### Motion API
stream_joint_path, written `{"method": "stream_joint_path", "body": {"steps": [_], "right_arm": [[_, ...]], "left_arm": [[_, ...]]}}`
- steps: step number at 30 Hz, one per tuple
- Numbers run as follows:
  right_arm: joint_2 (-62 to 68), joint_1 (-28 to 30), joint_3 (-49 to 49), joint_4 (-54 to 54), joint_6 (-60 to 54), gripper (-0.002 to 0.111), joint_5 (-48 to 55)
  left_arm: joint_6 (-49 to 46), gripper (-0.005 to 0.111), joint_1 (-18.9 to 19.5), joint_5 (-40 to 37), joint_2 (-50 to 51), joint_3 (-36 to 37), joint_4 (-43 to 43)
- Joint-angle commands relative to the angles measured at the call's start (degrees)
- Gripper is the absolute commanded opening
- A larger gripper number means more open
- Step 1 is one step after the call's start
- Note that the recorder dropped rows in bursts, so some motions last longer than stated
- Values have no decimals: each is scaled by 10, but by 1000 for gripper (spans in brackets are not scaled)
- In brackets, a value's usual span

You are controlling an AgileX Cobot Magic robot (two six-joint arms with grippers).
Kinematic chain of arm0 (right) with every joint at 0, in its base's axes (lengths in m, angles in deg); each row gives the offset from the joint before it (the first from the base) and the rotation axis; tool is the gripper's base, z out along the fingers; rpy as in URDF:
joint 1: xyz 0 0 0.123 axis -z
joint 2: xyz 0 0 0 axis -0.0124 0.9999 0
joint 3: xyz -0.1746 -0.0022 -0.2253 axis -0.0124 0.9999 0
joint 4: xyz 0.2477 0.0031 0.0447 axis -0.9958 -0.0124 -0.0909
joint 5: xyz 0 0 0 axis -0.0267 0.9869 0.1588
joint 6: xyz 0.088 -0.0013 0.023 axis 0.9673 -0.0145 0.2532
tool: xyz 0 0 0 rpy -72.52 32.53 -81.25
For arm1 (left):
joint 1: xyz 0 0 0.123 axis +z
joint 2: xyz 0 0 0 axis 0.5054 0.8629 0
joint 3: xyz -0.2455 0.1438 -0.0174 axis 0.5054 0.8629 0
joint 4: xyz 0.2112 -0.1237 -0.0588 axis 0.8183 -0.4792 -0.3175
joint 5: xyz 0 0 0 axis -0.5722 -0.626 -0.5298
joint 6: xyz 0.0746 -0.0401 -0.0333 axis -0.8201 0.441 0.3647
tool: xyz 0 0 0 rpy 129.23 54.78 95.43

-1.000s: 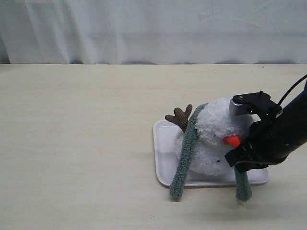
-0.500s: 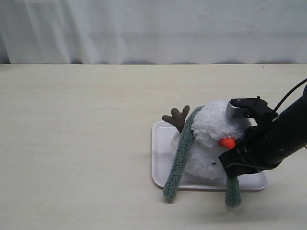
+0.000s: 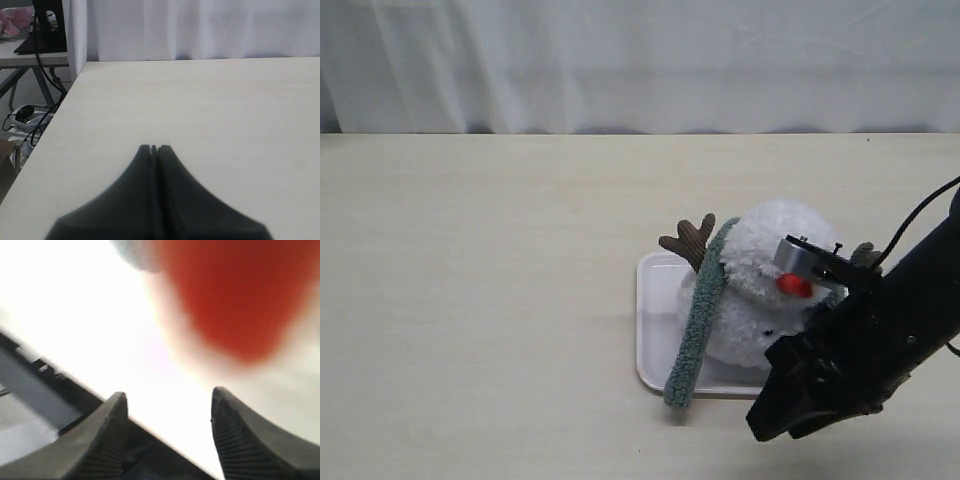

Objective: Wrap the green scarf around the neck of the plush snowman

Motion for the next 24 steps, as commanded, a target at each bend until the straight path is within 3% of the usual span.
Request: {"method": "stream_joint_path", "body": {"steps": [1, 5, 8, 10, 12, 14, 17, 20, 24], "right_arm": [[-30, 3, 27, -110, -117, 44, 56], [-83, -8, 40, -191, -204, 44, 52], [-123, -98, 40, -184, -205, 44, -48], [-136, -164, 40, -166, -134, 44, -172], [-138, -237, 40, -41, 3, 44, -299], [-131, -284, 40, 73, 135, 44, -337], [-108, -363, 40, 305, 427, 44, -355], [-77, -397, 40, 435, 579, 44, -373], [-41, -397, 37, 466, 618, 44, -383]], "left_arm": [[1, 0, -3, 10, -1, 2, -4], [1, 0, -3, 10, -1, 2, -4], [1, 0, -3, 10, -1, 2, -4], [1, 0, -3, 10, -1, 2, -4], [1, 0, -3, 10, -1, 2, -3], [1, 0, -3, 10, -1, 2, -3], [1, 0, -3, 10, -1, 2, -4], [1, 0, -3, 10, -1, 2, -4], [1, 0, -3, 10, -1, 2, -4]]}}
